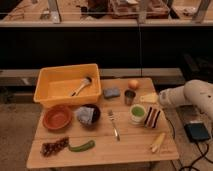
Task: Stack cups into tray
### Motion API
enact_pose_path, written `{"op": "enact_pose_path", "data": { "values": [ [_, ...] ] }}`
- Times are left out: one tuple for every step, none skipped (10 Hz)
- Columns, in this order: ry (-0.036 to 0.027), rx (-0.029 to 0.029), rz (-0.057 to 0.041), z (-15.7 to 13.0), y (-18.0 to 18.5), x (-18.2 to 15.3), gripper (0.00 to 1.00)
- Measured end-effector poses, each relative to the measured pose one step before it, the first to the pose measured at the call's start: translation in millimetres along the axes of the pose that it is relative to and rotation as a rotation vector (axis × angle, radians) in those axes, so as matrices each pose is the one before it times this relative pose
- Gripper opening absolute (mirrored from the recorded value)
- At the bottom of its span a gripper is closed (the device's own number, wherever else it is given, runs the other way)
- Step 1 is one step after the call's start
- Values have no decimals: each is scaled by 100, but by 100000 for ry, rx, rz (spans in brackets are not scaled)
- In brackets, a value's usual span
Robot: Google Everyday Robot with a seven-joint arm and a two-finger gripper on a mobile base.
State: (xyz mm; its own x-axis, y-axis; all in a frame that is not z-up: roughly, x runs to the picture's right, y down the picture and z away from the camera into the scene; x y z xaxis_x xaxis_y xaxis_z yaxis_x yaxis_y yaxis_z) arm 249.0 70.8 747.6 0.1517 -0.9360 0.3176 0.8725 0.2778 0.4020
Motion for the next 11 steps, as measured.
{"op": "enact_pose_path", "data": {
  "values": [
    [-753, -729, -2217, 210, -89, 452, 80],
    [-299, -486, -1868, 423, -93, 840, 80],
    [54, -460, -1230, 412, 38, 1166, 80],
    [-75, -380, -1073, 690, 66, 1611, 80],
    [-500, -364, -1250, 1061, 56, 2267, 80],
    [-742, -168, -1145, 899, -106, 1670, 80],
    [-628, -262, -932, 612, -30, 1203, 80],
    [-641, -251, -684, 424, 10, 822, 80],
    [-1874, 637, -85, 1086, 16, 578, 80],
    [-1233, -301, -192, 1601, 179, 610, 80],
    [-1253, -788, -329, 1796, 73, 402, 80]
  ]
}}
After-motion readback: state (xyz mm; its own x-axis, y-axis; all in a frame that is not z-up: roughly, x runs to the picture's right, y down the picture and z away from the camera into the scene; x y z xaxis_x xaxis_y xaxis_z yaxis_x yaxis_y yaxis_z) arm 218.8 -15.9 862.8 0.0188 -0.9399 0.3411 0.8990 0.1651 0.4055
